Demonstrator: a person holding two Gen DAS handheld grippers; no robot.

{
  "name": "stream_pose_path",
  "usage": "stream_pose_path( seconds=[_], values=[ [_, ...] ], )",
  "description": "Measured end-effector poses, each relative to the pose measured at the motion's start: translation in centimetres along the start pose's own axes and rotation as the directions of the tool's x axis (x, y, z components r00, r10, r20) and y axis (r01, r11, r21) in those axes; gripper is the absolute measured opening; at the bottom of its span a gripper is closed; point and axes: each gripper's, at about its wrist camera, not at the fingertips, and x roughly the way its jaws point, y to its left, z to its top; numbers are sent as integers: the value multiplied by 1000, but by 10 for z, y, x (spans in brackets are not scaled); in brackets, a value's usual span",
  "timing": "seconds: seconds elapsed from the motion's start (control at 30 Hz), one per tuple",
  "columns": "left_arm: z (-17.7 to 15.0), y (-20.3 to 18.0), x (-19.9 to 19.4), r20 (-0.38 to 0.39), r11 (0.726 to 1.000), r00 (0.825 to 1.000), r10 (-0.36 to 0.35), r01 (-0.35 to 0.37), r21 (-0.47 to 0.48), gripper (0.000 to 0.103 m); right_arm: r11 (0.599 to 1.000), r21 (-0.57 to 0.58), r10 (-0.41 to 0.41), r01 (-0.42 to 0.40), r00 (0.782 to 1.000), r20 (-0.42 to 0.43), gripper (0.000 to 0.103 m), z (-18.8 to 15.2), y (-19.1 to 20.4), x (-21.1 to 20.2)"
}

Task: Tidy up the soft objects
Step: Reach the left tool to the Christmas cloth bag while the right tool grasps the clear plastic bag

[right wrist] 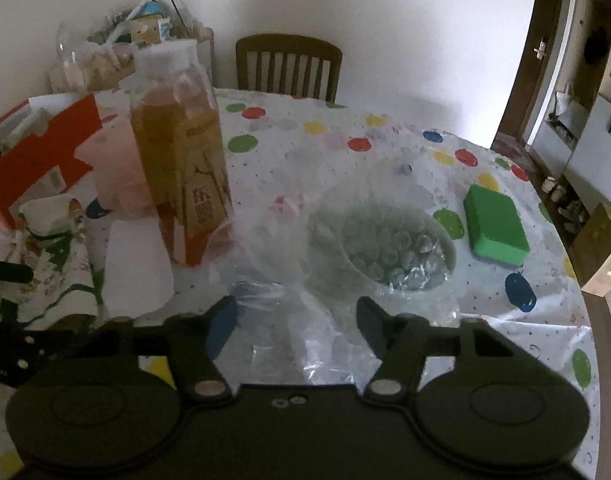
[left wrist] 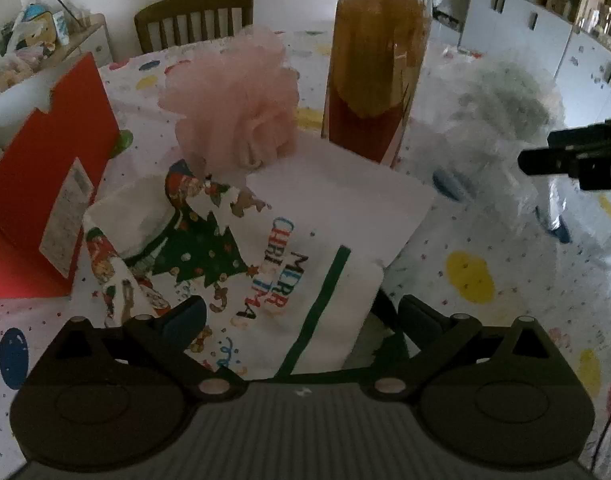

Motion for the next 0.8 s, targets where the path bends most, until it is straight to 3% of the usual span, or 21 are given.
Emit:
stream_pose_path(
  seconds=[0.2,0.33,0.53,0.7,0.8],
  values=[
    [-4,4,15,-20,1000,1000,6,-6,-29,102,1000,-5,-13,13,1000,-28,46,-6,-3,10],
    [-4,6,17,-17,999,1000,7,-8,-53,93,999,-29,-24,23,999,-39,38,-10,-2,14],
    [-1,5,15,-13,998,999,30,-31,-61,66,998,-49,-45,43,998,-44,25,-15,1,18],
    [-1,1,11,0,999,1000,24,-24,-44,40,998,-56,-41,39,999,-21,23,-17,3,11],
    [-1,1,8,7,999,1000,20,-20,-48,31,998,-49,-30,30,1000,2,23,-16,3,1]
  ],
)
